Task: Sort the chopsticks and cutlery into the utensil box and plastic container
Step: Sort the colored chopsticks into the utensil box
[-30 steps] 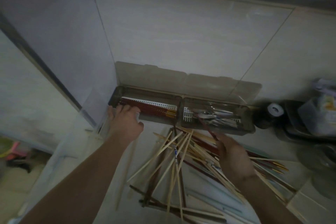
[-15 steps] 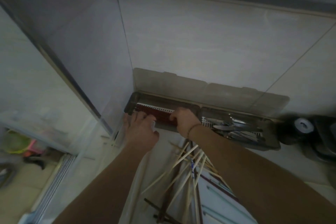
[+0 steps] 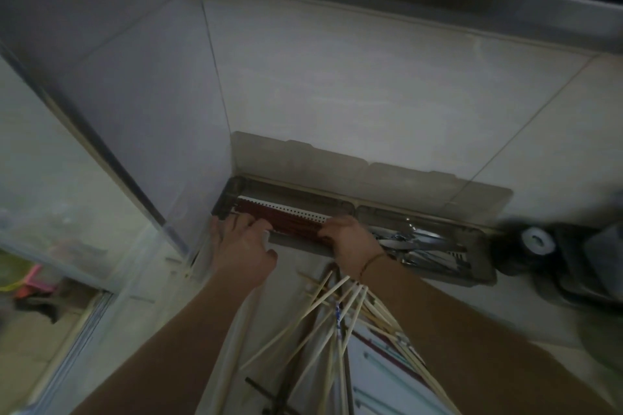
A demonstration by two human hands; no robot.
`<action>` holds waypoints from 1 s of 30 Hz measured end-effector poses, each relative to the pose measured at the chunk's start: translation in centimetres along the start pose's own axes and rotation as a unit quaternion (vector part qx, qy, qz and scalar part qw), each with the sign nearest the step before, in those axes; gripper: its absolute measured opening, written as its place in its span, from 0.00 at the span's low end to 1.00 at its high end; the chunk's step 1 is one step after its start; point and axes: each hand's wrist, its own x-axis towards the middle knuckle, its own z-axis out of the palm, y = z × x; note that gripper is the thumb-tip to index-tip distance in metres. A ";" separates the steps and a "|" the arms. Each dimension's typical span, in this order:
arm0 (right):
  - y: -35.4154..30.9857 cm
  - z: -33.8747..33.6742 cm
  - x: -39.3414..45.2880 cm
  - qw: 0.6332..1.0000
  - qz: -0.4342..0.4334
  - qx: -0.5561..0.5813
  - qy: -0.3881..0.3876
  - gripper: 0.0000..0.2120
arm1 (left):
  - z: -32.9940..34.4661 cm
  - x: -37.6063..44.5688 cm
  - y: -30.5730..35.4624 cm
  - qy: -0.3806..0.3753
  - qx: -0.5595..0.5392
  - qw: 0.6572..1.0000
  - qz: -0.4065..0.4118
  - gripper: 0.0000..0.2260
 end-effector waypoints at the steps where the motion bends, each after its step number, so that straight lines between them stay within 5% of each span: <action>1: 0.4 0.2 -0.5 1.000 -0.004 -0.022 0.015 0.21 | 0.0 0.0 0.0 -0.001 -0.001 1.000 0.000 0.18; 4: 0.3 -0.7 -1.3 0.996 0.019 -0.078 0.047 0.18 | 0.0 0.0 0.0 -0.004 0.004 1.000 0.001 0.19; 10: 0.8 -0.9 -0.3 0.993 0.074 -0.012 0.087 0.20 | -0.3 0.0 0.0 -0.016 0.020 1.000 0.004 0.20; 15: -1.9 0.1 2.6 0.998 0.038 0.054 0.014 0.24 | -0.2 0.0 -0.1 -0.026 0.031 0.999 0.008 0.20; 18: -2.6 0.7 3.6 0.992 0.074 -0.017 -0.099 0.21 | -0.1 0.0 -0.2 -0.027 0.025 0.999 0.010 0.19; 21: -1.9 0.8 3.7 0.992 0.067 -0.020 -0.108 0.22 | 0.0 0.1 -0.1 -0.028 0.026 0.999 0.006 0.19; 24: -1.2 -0.5 1.6 0.996 0.042 0.075 0.026 0.18 | 0.1 0.1 -0.1 -0.025 0.026 0.999 0.001 0.18; 27: -0.1 -2.1 -4.3 0.962 0.068 0.154 0.215 0.13 | 0.3 0.1 -0.3 -0.021 0.024 0.999 0.000 0.18; 30: 2.8 -1.8 -12.7 0.939 0.175 0.123 0.271 0.10 | 0.3 0.1 -0.2 -0.019 0.022 1.000 0.001 0.17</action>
